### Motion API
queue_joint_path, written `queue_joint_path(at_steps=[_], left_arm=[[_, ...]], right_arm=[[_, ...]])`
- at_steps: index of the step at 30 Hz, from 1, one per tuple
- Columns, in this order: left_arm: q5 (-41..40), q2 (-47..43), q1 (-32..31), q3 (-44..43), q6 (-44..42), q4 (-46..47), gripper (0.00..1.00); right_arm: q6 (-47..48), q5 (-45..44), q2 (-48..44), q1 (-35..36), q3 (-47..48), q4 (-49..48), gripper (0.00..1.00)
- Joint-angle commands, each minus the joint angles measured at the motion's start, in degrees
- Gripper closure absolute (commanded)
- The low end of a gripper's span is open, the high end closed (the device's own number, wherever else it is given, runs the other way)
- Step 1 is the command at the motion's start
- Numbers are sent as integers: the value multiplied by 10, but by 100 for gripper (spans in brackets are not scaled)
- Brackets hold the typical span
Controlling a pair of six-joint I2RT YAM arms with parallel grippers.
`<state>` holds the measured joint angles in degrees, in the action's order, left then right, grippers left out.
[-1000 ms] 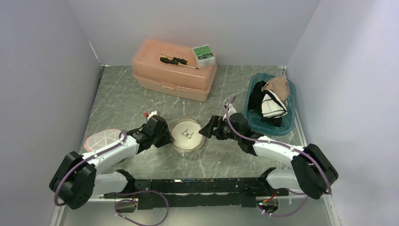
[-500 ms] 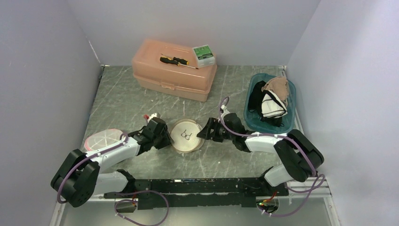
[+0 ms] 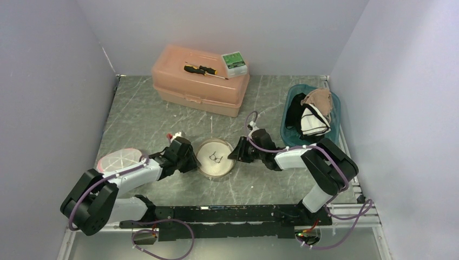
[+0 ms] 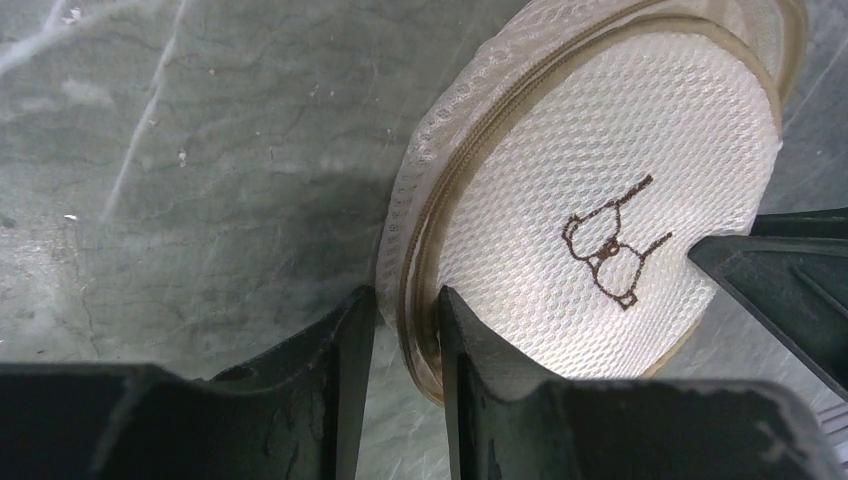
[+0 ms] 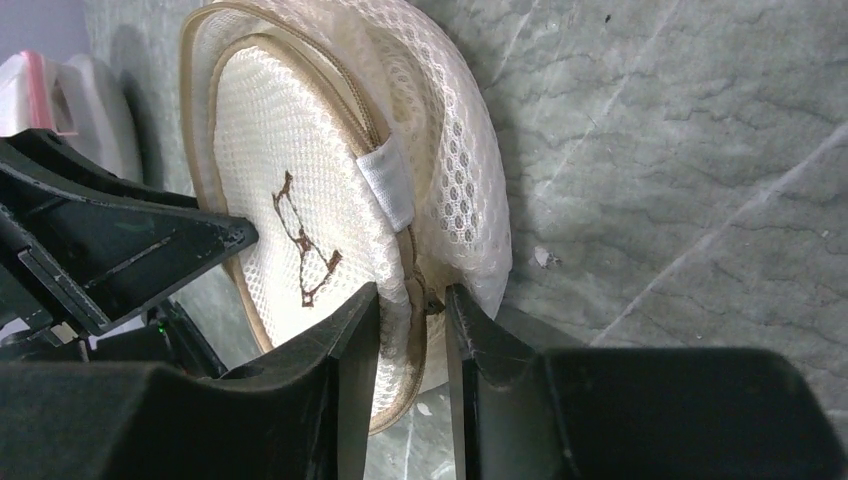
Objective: Unzip the laundry bag and remove the bra
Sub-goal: Move the laundry bag to the center of the board.
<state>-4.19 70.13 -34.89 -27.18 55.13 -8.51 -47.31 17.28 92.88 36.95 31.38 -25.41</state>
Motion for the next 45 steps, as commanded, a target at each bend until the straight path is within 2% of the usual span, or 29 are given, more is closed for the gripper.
queue_joint_path(at_steps=[1,8,11,13,17,19,24,26,28,30,32,34,37,40,45], left_arm=[[9,15,2,13,-2,28,65],[10,38,2,20,4,41,66],[3,18,2,17,3,25,64],[-4,6,2,13,-3,15,62],[-7,6,1,-8,-13,-8,59],[-6,-8,0,-17,-8,-27,57],[-18,-86,-1,-19,-2,-60,39],[-23,-101,-1,-32,-5,-88,35],[-23,-113,-1,-47,-7,-117,34],[-22,-128,-1,-53,-4,-138,34],[-19,-152,-1,-52,0,-150,35],[-19,-178,-1,-48,4,-160,35],[-25,-220,0,-48,8,-188,36],[-36,-256,-1,-53,10,-226,36],[-48,-310,-1,-57,14,-277,36]], right_arm=[[23,-34,1,1,-10,-13,68],[51,-83,9,6,-11,37,70],[61,-101,-11,8,-15,56,67],[71,-121,-28,11,-14,78,61],[85,-143,-73,11,-13,110,43],[90,-145,-102,10,-4,134,40],[131,-164,-165,14,51,230,30],[147,-184,-185,18,67,272,27],[157,-190,-221,22,71,292,28],[167,-176,-255,36,70,291,36],[181,-160,-268,78,76,290,46],[194,-171,-261,137,89,297,50],[206,-234,-220,214,103,307,51],[191,-263,-190,255,91,294,50],[145,-300,-193,279,43,258,39]])
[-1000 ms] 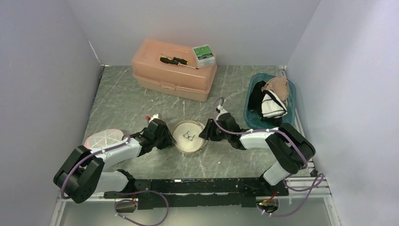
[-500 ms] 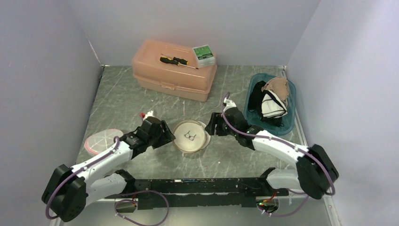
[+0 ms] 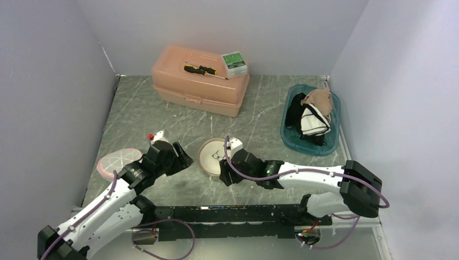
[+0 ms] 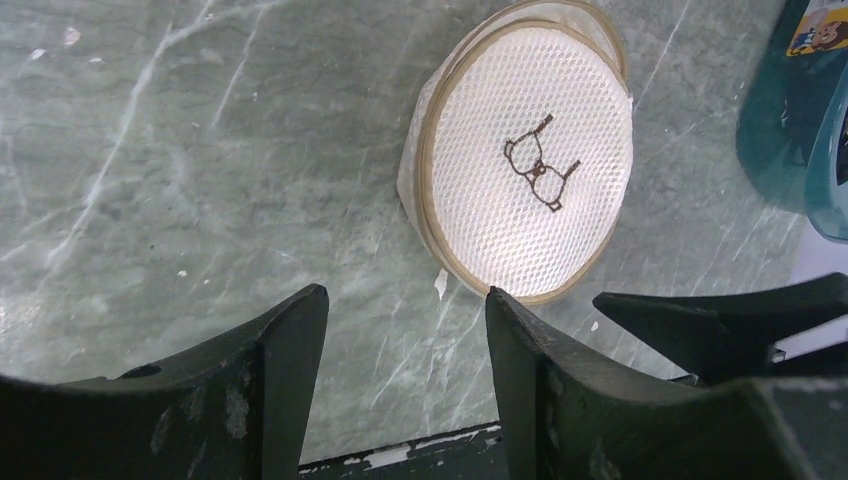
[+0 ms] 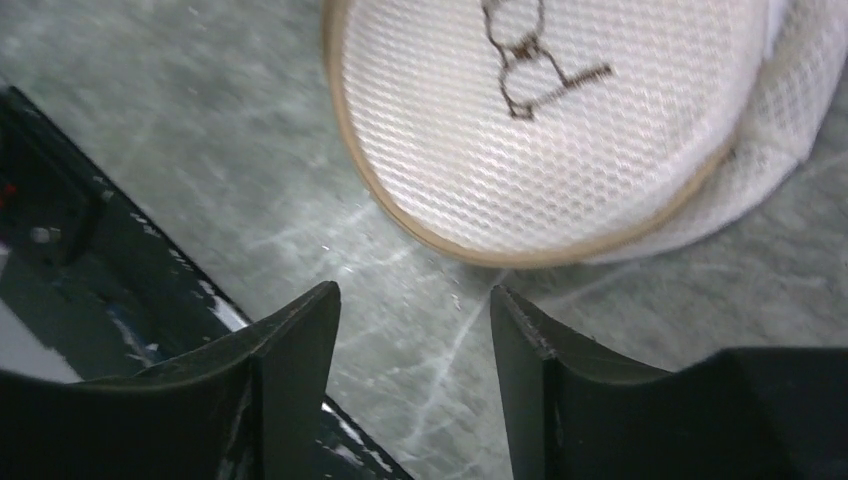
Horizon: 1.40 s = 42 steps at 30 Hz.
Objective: Unzip the laundry bag and remove the bra
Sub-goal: Move the laundry bag to the center of the board.
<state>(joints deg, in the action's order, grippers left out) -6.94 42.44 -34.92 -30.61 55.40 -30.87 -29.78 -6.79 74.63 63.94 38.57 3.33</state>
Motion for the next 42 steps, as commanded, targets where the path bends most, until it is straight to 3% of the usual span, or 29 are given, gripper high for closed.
queue_joint_path(at_steps=[1,4,8,12,16,21,28,34,42], left_arm=[[-23,-41,-1,-22,13,-59,36],[-29,-56,-1,-18,15,-67,36],[-29,-57,0,-22,15,-69,36],[-26,-58,-1,-23,15,-69,36],[-9,-50,0,-7,19,-41,36],[20,-9,-1,9,23,19,36],[67,99,0,-11,-2,177,39],[76,222,-1,-28,-12,214,44],[88,314,-2,8,-2,278,47]], right_arm=[[-39,-67,-12,10,-39,-38,37],[-66,-100,-20,12,-77,-75,31],[-126,-131,-76,11,-163,-172,15],[-196,-126,-129,-15,-207,-197,8],[-266,-31,-161,-125,-245,-223,8],[-249,34,-124,-199,-200,-205,8],[-234,65,-27,-233,-147,-212,8],[-232,81,33,-239,-118,-206,10],[-233,105,75,-240,-114,-225,18]])
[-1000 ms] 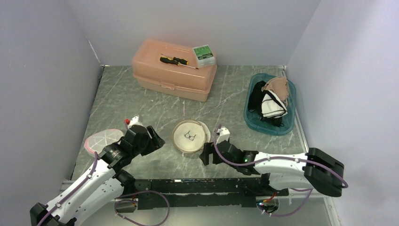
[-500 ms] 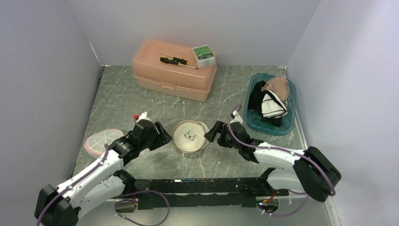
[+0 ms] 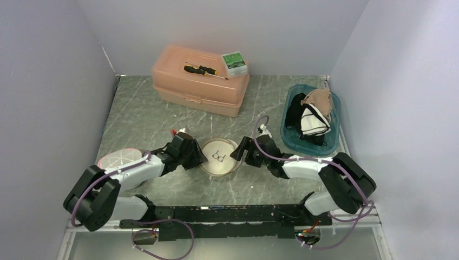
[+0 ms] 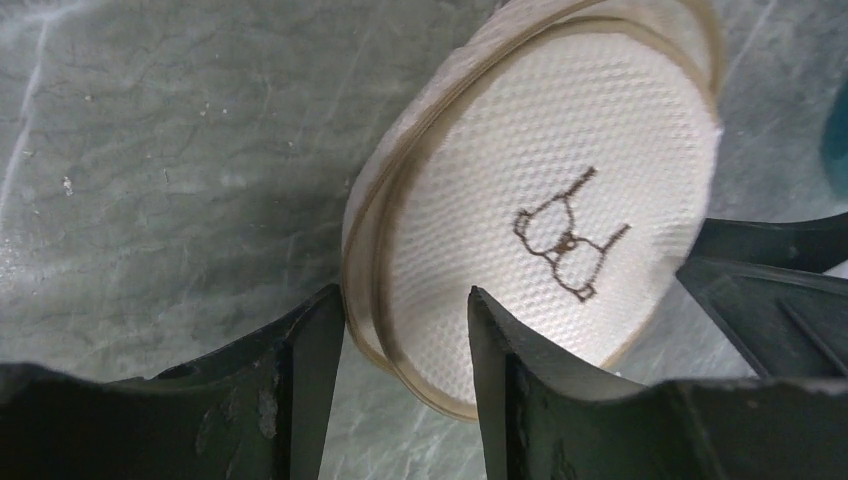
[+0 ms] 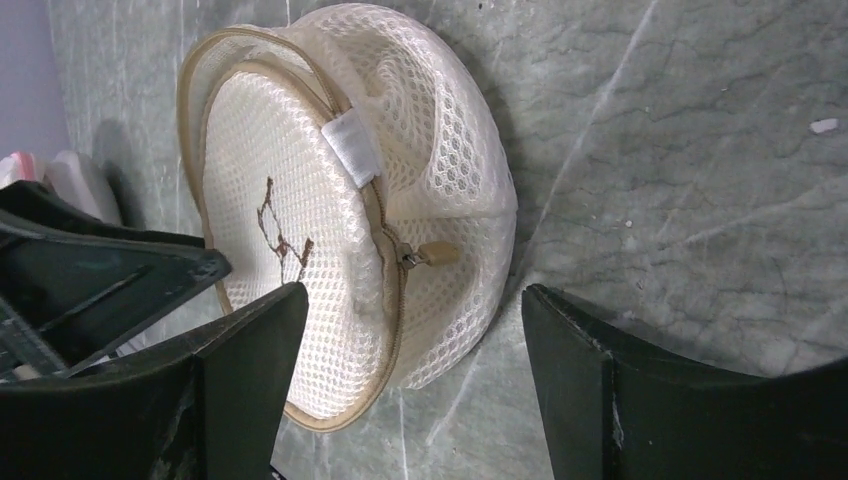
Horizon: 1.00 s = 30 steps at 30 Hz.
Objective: Unzip the laundry bag and remove the bra
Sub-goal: Move the laundry bag to the center of the board.
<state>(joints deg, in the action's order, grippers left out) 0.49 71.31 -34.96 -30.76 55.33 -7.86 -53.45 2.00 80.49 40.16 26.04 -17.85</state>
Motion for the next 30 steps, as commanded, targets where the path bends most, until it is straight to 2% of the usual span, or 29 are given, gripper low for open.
queue_joint_path(at_steps=[1,9,15,19,21,26,30], left_arm=[[14,33,-1,12,-1,51,47],[18,60,-1,24,-2,71,48],[17,34,-1,24,-2,48,47],[-4,-45,-1,9,0,-45,37],[-40,-106,-1,-1,0,-111,34],[-102,-242,0,-38,-4,-246,29],[-120,-299,0,-52,-6,-305,28]], right_arm=[[5,19,20,-2,12,-12,20],[6,10,45,-2,-12,-28,46],[-9,24,57,-2,-27,-65,46],[-32,34,69,-2,-21,-95,46],[-54,34,79,-2,-18,-117,46],[-109,29,123,-1,0,-180,48],[-127,32,177,3,46,-202,49]])
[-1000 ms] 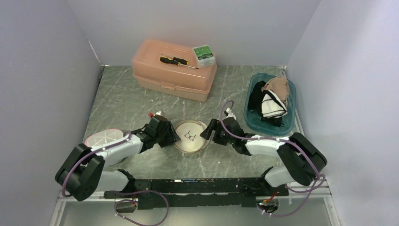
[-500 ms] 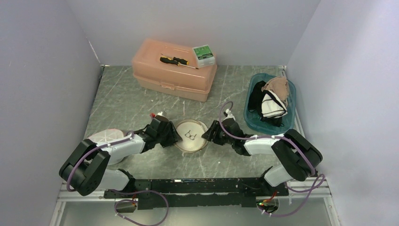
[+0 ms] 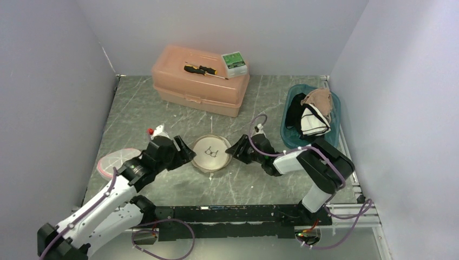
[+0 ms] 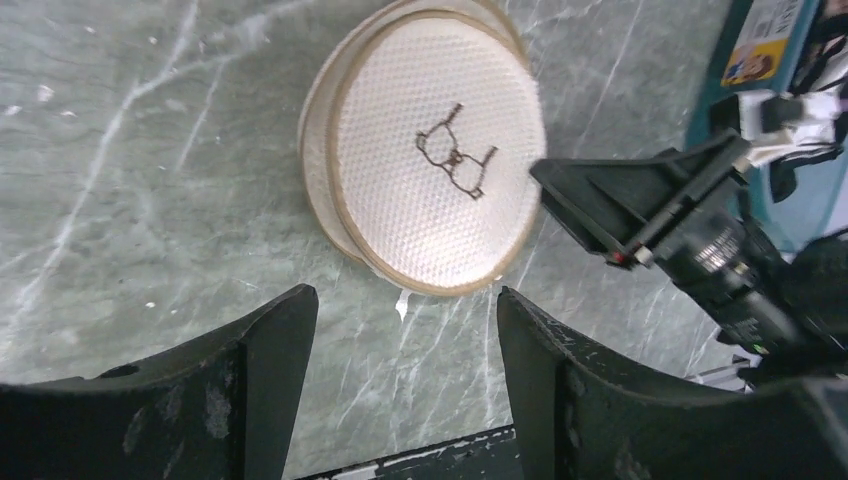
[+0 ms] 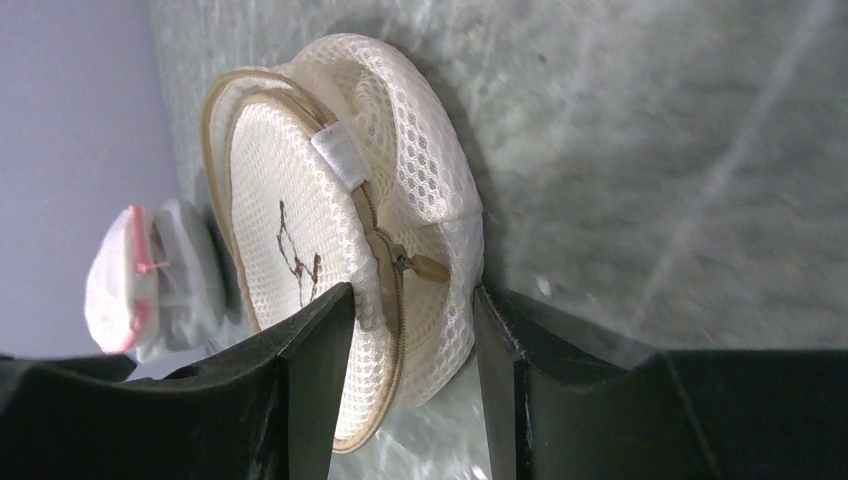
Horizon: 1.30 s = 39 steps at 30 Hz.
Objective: Unzip the laundry bag and remove the bra
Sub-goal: Move the laundry bag to the center of the board.
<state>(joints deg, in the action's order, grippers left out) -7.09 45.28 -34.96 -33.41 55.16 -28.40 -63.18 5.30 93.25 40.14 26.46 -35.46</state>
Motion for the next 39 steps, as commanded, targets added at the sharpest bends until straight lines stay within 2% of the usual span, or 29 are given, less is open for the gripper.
queue_joint_path(at_steps=[1,4,7,11,14,16,17,20,21,22,23,26,28,31,34,39], left_arm=[[-44,-44,0,-21,-2,-105,28],[-30,-46,0,-5,6,-107,29],[-4,-49,0,12,3,-90,32],[43,-51,-1,32,-30,-31,37],[85,-21,-8,37,-47,20,43],[75,7,-36,36,-32,35,44],[56,18,-57,36,-18,38,42],[-18,30,-111,49,72,41,26],[-24,21,-118,64,100,63,21],[-25,8,-121,87,135,90,10],[-28,-9,-122,110,171,123,6],[-44,-27,-122,175,250,220,5],[-54,-1,-122,182,288,242,5],[-44,90,-122,173,332,298,5],[-38,167,-122,156,384,315,5],[-96,223,-122,153,465,321,5]], right_arm=[[-29,0,64,5,56,-27,49],[-14,-1,78,8,91,-12,45],[21,-27,33,8,83,29,32],[94,-68,-65,7,68,120,19],[151,-105,-158,7,48,189,15],[174,-128,-224,7,26,227,14],[181,-137,-258,7,14,245,14],[195,-142,-350,7,-30,271,14],[196,-140,-379,7,-43,276,14],[194,-139,-403,8,-54,281,14],[194,-137,-429,8,-65,283,14],[193,-139,-478,8,-83,302,14],[197,-143,-504,8,-88,318,14],[205,-143,-534,8,-88,339,14],[208,-144,-555,7,-84,352,14],[206,-138,-585,8,-85,383,15]])
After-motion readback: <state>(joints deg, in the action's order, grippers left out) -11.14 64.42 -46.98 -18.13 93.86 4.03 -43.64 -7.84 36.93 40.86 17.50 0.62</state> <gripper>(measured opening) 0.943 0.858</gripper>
